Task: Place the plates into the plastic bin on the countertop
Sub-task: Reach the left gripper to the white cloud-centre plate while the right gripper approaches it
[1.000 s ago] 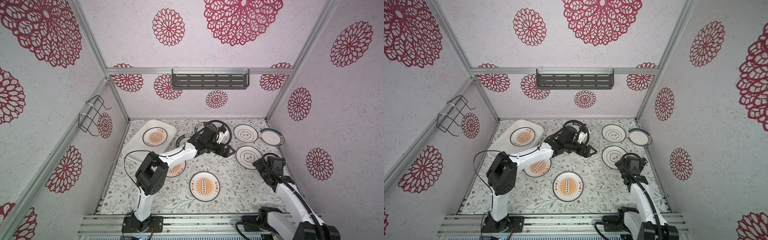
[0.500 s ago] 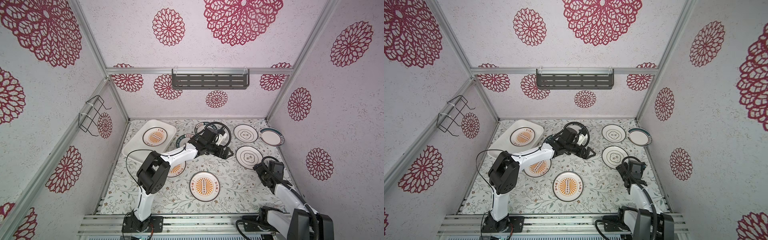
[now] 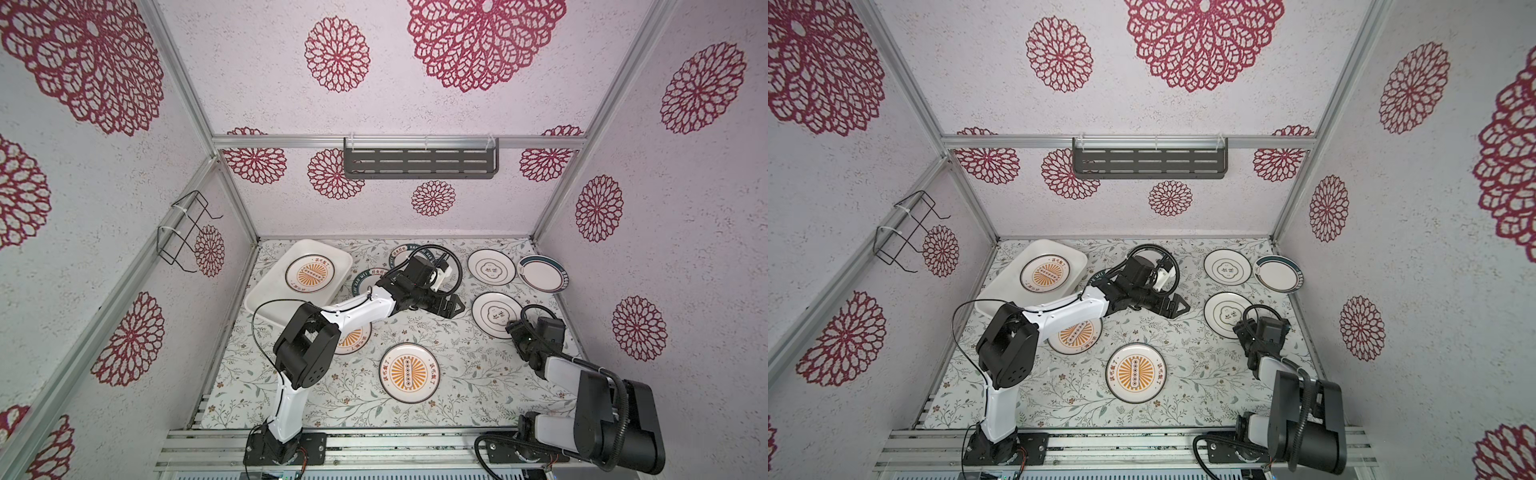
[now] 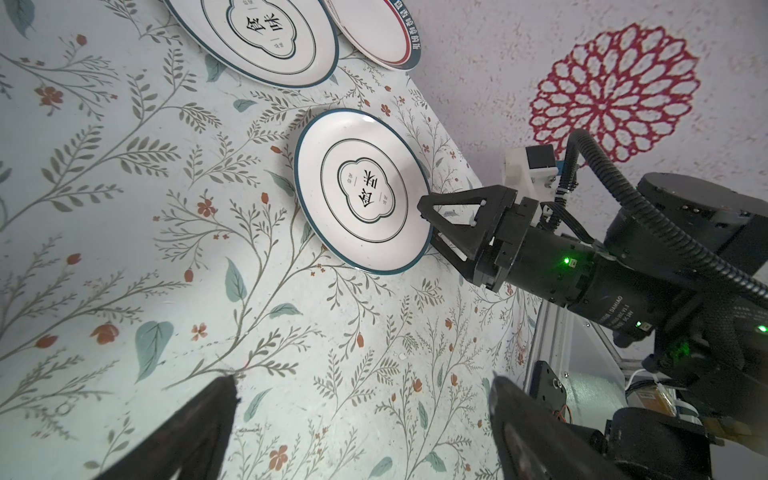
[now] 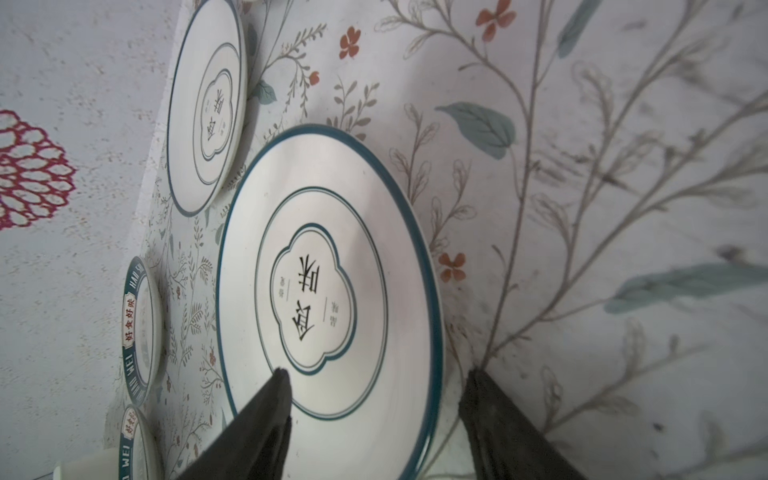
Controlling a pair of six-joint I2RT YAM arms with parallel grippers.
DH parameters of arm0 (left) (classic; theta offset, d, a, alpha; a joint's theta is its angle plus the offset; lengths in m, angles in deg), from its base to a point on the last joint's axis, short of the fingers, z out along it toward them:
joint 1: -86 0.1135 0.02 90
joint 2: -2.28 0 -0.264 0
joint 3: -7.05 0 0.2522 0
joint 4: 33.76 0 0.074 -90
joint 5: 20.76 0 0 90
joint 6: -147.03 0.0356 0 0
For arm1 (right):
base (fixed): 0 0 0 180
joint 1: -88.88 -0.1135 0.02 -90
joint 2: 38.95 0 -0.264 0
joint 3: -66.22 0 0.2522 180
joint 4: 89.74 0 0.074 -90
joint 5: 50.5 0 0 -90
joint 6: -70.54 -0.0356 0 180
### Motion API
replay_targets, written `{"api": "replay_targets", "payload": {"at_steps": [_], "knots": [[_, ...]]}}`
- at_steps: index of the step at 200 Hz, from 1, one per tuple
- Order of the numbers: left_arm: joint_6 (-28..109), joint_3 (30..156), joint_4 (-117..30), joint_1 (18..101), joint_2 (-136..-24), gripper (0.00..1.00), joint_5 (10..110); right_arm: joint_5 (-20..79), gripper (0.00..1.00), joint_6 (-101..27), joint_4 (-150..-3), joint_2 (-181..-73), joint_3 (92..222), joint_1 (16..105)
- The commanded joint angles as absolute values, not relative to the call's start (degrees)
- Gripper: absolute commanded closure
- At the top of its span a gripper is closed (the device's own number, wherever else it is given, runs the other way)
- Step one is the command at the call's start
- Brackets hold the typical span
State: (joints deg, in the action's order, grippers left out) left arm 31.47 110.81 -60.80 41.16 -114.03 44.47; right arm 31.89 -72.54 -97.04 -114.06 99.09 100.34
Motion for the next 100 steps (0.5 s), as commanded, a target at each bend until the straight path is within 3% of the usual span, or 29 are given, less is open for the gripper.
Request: {"api": "replay_targets", "payload": {"at_steps": [1,28,47,63,100], "knots": [[31.5,111.0,-61.1,41.3,-114.4,0.03,45.3,30.0,0.36,-76.3,-97.1,-118.2,98.5,100.7],[31.3,110.6,-61.1,41.3,-113.9,0.03,46.1,31.3,0.48,-78.6,-96.4,-120.0,98.4,100.9],[31.4,110.4,-61.2,41.3,-113.6,0.03,46.2,31.6,0.51,-79.6,-96.5,-120.2,97.7,101.1],[31.4,110.5,-61.2,41.3,-113.7,0.03,46.3,31.6,0.65,-80.1,-96.6,-120.3,97.4,101.0],[31.5,110.5,-61.4,41.3,-113.6,0.03,46.2,30.4,0.86,-81.7,-99.4,-121.7,96.1,101.3]]}}
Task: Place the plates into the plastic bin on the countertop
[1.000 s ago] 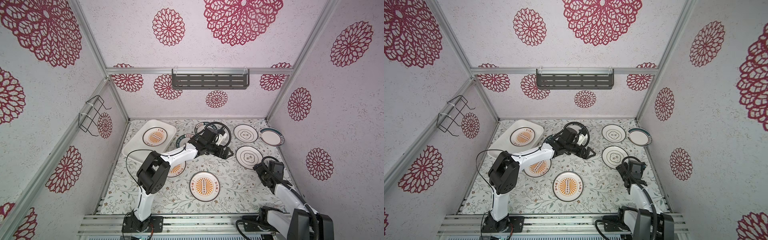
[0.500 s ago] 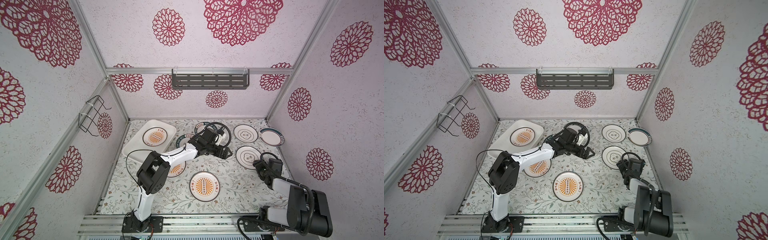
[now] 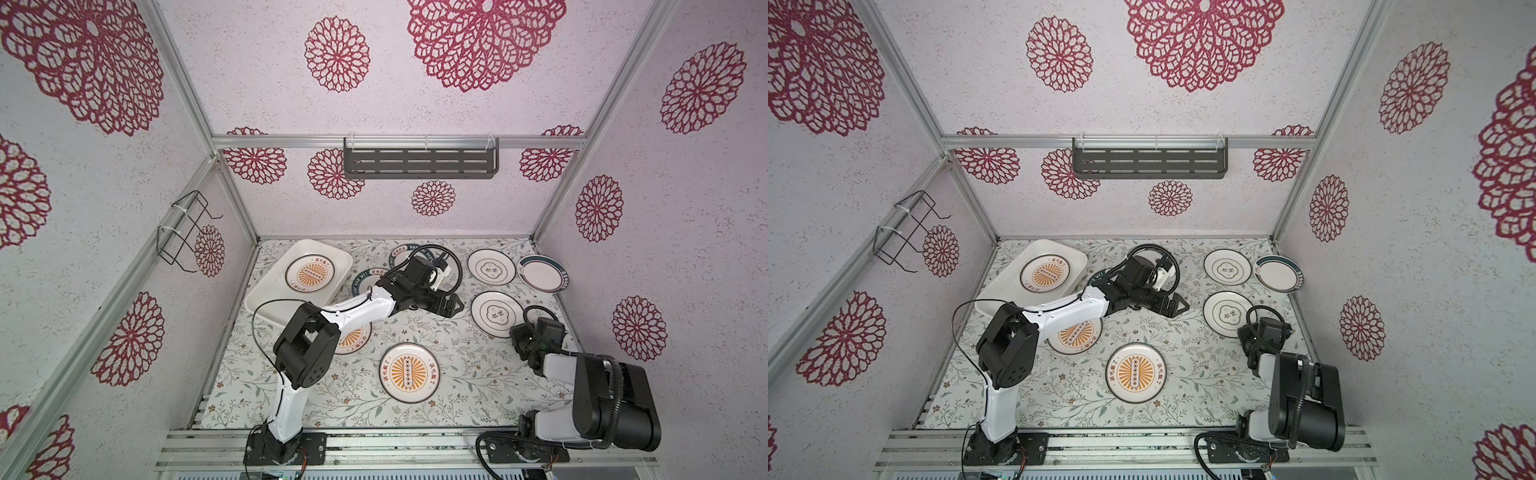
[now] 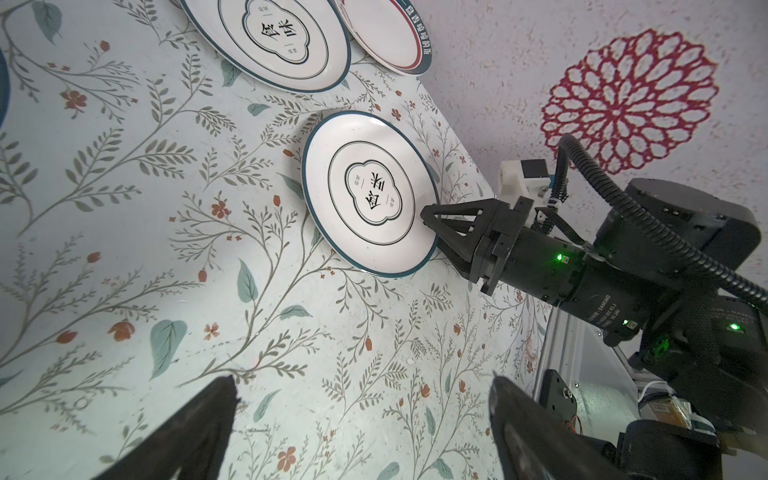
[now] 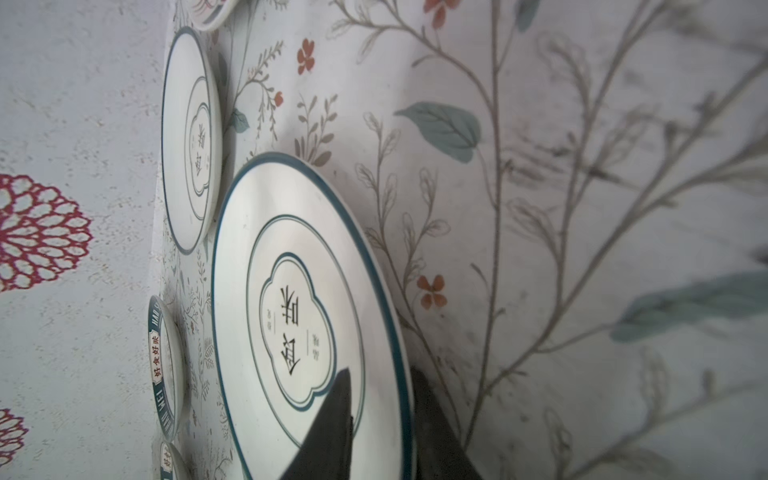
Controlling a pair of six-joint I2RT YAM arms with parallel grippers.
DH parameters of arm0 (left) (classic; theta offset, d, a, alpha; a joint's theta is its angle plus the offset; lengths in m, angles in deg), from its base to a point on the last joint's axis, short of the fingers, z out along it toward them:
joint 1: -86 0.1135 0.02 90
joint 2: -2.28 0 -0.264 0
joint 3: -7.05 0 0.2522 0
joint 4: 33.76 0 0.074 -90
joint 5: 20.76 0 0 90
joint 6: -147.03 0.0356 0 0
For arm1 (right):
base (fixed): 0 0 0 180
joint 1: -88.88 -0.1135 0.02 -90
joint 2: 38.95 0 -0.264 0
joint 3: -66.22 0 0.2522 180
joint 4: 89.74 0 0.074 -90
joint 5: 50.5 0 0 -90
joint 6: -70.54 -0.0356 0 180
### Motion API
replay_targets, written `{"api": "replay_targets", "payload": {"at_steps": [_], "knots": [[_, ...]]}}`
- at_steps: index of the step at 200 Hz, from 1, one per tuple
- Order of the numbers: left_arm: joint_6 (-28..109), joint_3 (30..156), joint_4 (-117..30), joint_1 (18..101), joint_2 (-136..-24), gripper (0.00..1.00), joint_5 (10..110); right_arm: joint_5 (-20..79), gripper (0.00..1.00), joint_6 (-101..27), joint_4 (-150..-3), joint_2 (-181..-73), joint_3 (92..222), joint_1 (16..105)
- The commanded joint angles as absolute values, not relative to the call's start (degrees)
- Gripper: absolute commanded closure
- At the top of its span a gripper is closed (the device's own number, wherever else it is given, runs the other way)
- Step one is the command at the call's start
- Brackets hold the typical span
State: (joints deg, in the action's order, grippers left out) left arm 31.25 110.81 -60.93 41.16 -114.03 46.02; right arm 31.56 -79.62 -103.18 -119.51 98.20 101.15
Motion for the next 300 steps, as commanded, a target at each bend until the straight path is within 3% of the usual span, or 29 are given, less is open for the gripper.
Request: {"api": "replay_targets", "payload": {"at_steps": [1,13,47,83,148,195,300], "knots": [[31.5,110.5,-61.5,41.3,-113.6,0.03,46.1,30.3,0.86,-81.7,-99.5,-121.8,96.1,101.3],[31.6,110.5,-61.5,41.3,-113.5,0.03,46.2,29.9,0.93,-81.9,-100.3,-122.3,95.9,101.2],[31.6,110.3,-61.7,41.3,-113.3,0.03,46.3,29.1,1.00,-82.4,-100.3,-122.5,95.8,101.4],[31.7,110.4,-61.7,41.4,-113.0,0.03,46.5,29.0,1.00,-82.2,-97.7,-118.8,95.8,101.4],[31.2,109.3,-60.4,42.1,-110.8,0.03,46.8,31.8,1.00,-77.0,-83.2,-101.8,99.3,101.4],[31.3,109.0,-60.5,42.7,-106.5,0.03,46.5,27.8,1.00,-74.3,-78.8,-94.5,103.0,101.1],[20.1,99.2,-47.4,51.8,-100.6,0.03,36.7,22.7,1.00,-71.3,-88.9,-102.3,110.6,87.7]]}}
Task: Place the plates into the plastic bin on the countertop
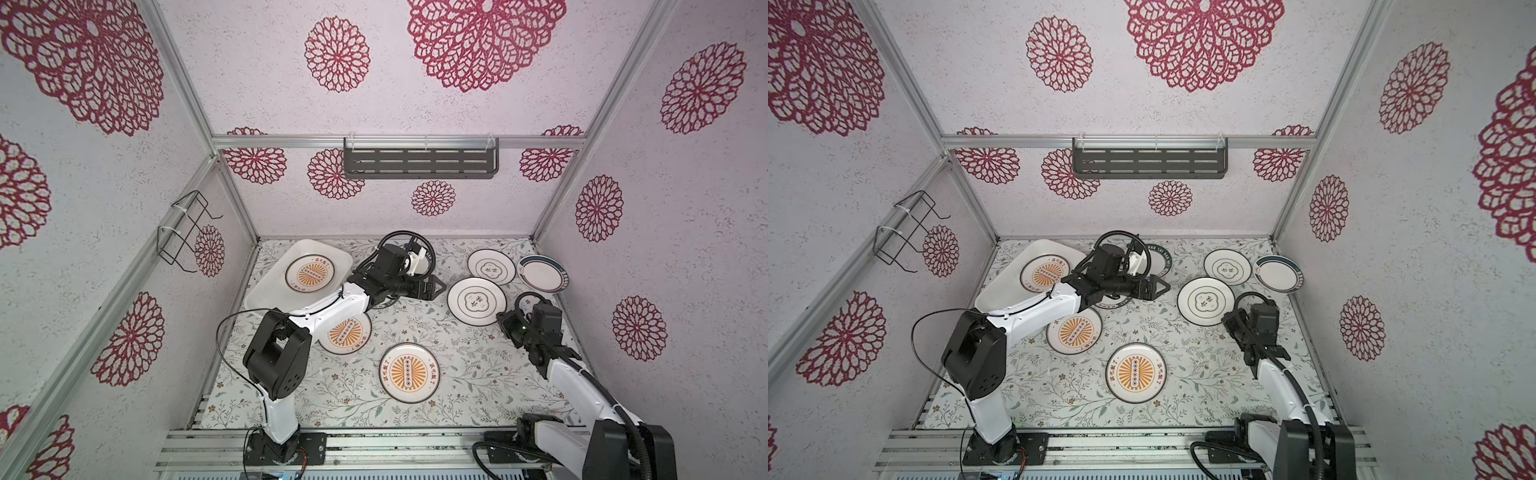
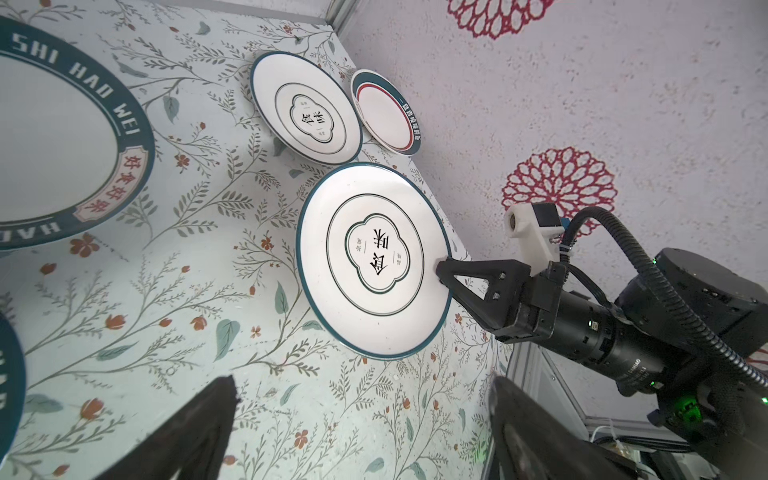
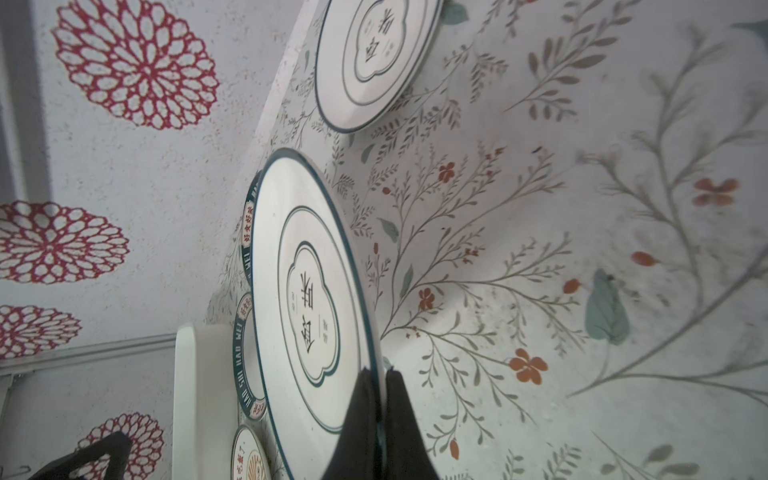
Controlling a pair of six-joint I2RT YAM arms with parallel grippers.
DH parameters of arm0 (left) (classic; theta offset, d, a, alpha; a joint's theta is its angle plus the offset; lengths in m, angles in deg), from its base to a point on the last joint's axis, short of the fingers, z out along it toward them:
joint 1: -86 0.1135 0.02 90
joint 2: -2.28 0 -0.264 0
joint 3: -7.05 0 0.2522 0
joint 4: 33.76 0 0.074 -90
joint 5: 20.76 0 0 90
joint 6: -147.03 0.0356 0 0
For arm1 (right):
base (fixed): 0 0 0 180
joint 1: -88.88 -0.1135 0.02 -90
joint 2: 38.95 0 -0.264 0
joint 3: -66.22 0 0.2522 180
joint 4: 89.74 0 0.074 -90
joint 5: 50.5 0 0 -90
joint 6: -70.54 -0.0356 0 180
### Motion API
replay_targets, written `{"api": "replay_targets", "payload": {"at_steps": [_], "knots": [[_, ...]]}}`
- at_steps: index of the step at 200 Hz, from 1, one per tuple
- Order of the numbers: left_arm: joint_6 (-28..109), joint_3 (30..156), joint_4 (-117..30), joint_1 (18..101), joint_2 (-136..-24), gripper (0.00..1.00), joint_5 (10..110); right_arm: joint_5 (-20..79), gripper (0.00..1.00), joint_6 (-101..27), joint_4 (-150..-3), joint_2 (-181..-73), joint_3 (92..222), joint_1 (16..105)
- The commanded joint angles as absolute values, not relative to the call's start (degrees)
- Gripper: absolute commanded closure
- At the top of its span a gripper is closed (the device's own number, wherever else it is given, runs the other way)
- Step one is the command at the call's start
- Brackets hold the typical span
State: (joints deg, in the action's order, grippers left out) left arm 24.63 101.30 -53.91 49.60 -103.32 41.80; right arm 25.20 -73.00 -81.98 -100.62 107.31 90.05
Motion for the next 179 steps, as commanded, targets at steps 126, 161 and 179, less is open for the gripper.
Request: {"api": "replay_targets", "payload": {"at_steps": [126,161,179], "knots": [[11.2,101.1,-48.2,56.5,-109.0,0.05,34.9,14.6,1.00,-71.0,-96.1,-108.3,114.9,81.6],[11.1,102.2,-48.0,57.3,-109.7,0.11,33.0,13.2,1.00,-71.9,-98.3,-109.5,115.7,80.3],[10.9,102.5,-48.1,58.0,-112.0,0.19,32.4,13.5,1.00,-72.0,-98.6,-109.6,116.0,79.6]]}}
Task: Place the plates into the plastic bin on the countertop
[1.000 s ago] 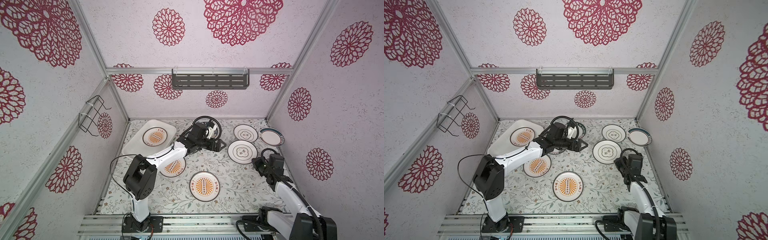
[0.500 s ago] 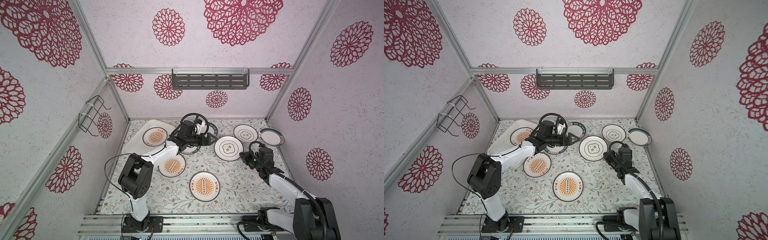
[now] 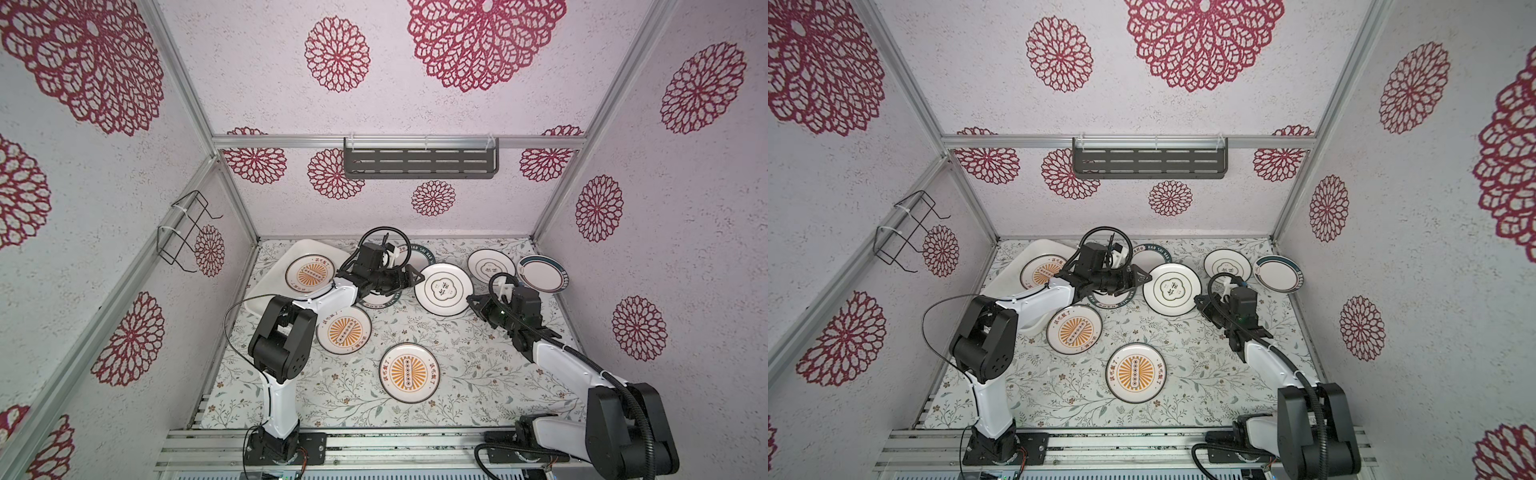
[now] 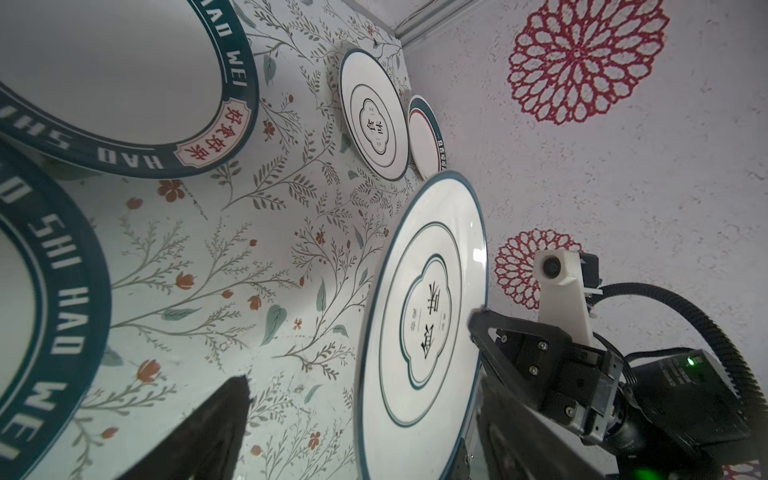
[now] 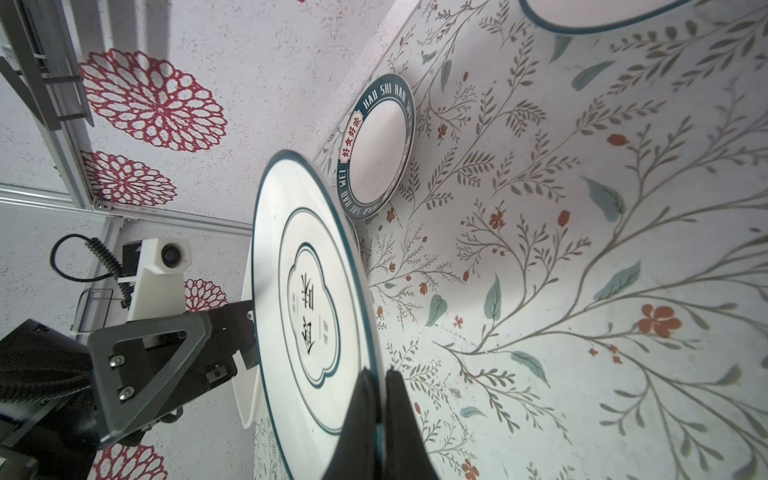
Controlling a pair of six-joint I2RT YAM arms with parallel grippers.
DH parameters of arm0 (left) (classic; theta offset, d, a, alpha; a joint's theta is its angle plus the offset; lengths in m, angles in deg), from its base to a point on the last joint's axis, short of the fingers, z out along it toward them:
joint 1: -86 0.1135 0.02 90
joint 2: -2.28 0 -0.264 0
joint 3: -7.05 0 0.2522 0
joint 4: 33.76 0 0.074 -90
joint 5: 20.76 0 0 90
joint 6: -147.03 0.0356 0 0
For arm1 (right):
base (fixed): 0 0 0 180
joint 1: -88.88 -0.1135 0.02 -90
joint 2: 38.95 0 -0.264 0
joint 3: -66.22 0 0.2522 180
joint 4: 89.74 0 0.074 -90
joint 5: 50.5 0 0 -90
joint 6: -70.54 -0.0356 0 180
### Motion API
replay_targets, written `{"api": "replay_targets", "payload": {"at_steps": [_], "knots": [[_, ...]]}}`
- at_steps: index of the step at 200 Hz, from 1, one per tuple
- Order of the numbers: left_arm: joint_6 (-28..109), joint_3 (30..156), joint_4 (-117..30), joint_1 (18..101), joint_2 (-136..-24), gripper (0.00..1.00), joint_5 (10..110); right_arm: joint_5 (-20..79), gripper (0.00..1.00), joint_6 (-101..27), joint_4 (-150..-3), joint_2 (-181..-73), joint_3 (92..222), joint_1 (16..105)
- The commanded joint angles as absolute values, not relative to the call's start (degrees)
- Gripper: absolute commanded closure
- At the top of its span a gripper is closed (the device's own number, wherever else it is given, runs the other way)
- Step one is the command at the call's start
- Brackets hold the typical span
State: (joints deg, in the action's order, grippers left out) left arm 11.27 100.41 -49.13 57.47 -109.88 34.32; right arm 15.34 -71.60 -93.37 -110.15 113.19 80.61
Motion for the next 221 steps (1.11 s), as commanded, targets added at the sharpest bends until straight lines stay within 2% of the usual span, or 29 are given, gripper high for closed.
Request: {"api": "replay_targets", "payload": {"at_steps": [1,38,50,73,91,110,141,144,149,156,162,181,194,199,221], "knots": [[10.8,102.5,-48.1,58.0,-112.0,0.19,32.3,13.5,1.00,-72.0,-98.6,-109.5,116.0,79.6],[8.1,102.0,-45.8,58.7,-113.3,0.48,31.1,13.6,1.00,-72.5,-99.1,-109.5,116.4,78.8],[6.9,101.7,-44.4,58.7,-113.6,0.54,30.5,13.6,1.00,-72.6,-99.1,-109.5,116.5,78.6],[5.4,101.1,-42.6,58.8,-113.7,0.78,30.2,13.7,1.00,-72.6,-99.2,-109.6,116.5,78.4],[4.6,100.5,-41.8,58.7,-113.5,0.92,30.2,13.7,1.00,-72.7,-99.5,-109.9,116.5,78.3],[4.0,100.3,-41.9,58.8,-113.5,1.00,30.5,13.7,1.00,-72.8,-100.1,-110.4,116.6,78.0],[2.5,99.5,-40.4,58.9,-112.8,1.00,30.6,13.8,1.00,-73.0,-100.8,-111.0,116.8,77.7],[2.4,99.3,-40.0,59.0,-112.6,1.00,30.5,13.8,0.97,-72.9,-100.9,-111.0,116.7,77.6],[1.9,99.0,-39.5,59.1,-112.5,1.00,30.6,13.9,0.83,-72.9,-101.0,-111.0,116.7,77.6],[1.4,98.6,-38.7,59.3,-112.2,1.00,30.6,14.0,0.53,-72.8,-101.1,-111.0,116.6,77.5],[0.8,98.4,-38.2,59.5,-111.9,1.00,30.5,14.1,0.41,-72.7,-101.2,-110.9,116.5,77.5],[-0.1,97.5,-37.0,60.0,-111.2,1.00,30.6,15.0,0.21,-71.9,-100.8,-110.1,116.4,77.3],[-0.5,97.1,-36.8,60.3,-110.9,1.00,30.9,15.8,0.11,-71.5,-100.4,-109.3,116.2,77.2],[-0.5,97.0,-36.7,60.4,-110.8,1.00,30.9,16.1,0.02,-71.3,-100.2,-109.0,116.1,77.1],[-0.9,96.4,-36.5,61.1,-110.8,1.00,31.1,17.2,0.01,-70.6,-99.3,-107.9,115.9,77.0]]}}
